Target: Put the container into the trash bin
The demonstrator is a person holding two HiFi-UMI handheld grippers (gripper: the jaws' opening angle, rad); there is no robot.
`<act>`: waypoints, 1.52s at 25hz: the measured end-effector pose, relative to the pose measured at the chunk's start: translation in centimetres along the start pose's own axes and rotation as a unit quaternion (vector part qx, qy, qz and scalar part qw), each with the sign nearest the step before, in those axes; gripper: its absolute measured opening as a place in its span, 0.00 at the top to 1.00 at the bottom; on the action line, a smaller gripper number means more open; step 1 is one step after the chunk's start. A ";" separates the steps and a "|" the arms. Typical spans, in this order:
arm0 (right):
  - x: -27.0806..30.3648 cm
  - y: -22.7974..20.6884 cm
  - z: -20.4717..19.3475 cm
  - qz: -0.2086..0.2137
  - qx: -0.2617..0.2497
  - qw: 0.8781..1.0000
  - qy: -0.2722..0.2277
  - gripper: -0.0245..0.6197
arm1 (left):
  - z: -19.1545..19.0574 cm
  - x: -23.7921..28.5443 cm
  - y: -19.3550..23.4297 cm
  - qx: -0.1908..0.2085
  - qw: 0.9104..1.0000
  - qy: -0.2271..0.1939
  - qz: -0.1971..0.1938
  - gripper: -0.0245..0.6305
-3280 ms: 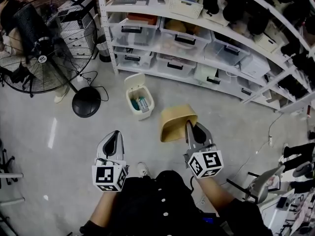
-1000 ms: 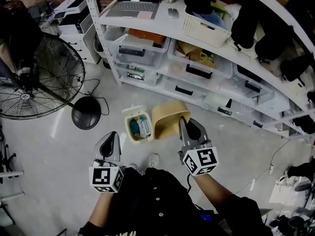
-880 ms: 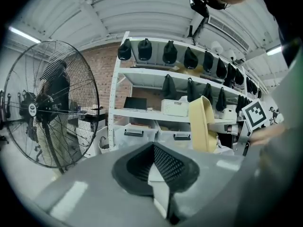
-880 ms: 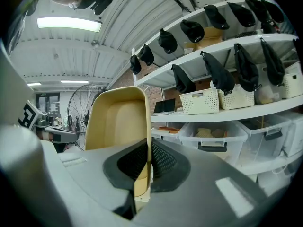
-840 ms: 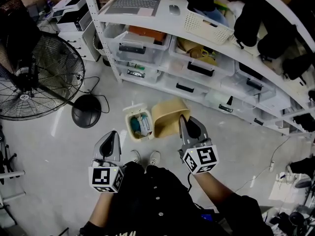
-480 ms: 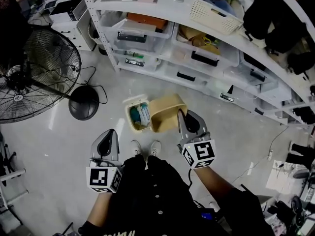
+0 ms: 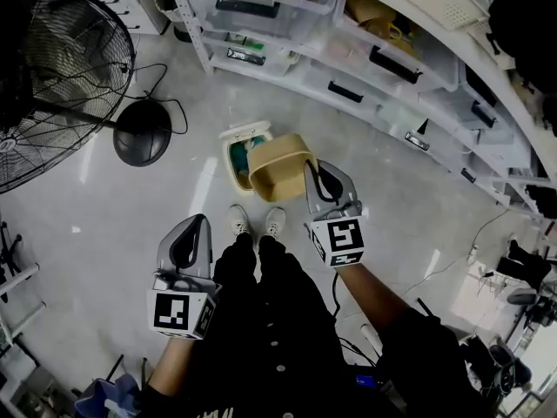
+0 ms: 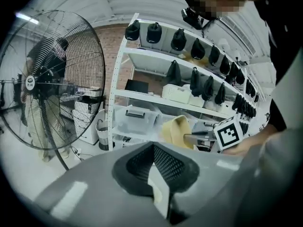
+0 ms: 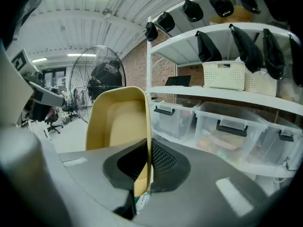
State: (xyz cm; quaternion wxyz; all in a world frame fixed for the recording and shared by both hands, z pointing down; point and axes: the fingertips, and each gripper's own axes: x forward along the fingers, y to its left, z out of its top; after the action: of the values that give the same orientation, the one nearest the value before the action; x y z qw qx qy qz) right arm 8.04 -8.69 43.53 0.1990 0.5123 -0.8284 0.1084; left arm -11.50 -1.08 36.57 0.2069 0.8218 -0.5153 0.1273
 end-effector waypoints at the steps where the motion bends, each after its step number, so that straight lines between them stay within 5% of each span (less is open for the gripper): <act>1: 0.7 0.2 -0.8 0.002 -0.003 1.000 0.006 0.92 | -0.4 0.1 0.1 -0.002 1.000 0.004 0.000 0.96; 20: 12.2 1.6 -19.7 0.020 -0.011 0.991 0.131 0.92 | -10.3 5.8 -0.4 -0.047 0.997 0.061 -0.001 0.96; 38: 19.5 2.9 -31.5 0.027 0.008 0.980 0.196 0.92 | -17.9 7.3 0.1 -0.080 0.990 0.112 0.008 0.96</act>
State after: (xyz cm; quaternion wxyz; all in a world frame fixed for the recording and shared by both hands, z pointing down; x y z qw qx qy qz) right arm 4.61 -10.98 80.49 0.3504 0.4604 -0.7858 0.2186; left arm -8.33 1.52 55.48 0.3276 0.7790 -0.5040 0.1781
